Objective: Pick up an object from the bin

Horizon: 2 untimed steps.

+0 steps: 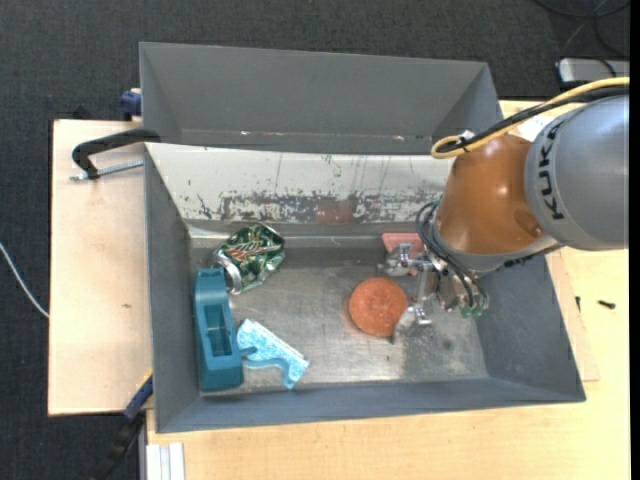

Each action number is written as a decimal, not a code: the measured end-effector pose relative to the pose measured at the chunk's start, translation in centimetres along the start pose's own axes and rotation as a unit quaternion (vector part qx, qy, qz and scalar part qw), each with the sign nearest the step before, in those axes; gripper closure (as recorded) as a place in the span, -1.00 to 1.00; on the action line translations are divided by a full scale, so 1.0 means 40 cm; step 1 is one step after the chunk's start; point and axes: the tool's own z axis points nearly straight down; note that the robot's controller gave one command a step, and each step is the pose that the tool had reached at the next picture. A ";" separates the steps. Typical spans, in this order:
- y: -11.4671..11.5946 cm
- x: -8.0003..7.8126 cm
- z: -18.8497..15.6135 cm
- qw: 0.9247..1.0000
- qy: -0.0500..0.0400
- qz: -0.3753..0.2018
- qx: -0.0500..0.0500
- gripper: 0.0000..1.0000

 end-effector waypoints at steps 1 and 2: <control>-0.011 -0.012 0.010 0.999 0.000 0.033 -0.001 -1.00; 0.050 0.008 -0.002 1.000 -0.002 0.009 0.001 -1.00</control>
Offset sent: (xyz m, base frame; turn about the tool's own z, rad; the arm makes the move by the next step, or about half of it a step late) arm -0.0073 0.0198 -0.0019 0.0194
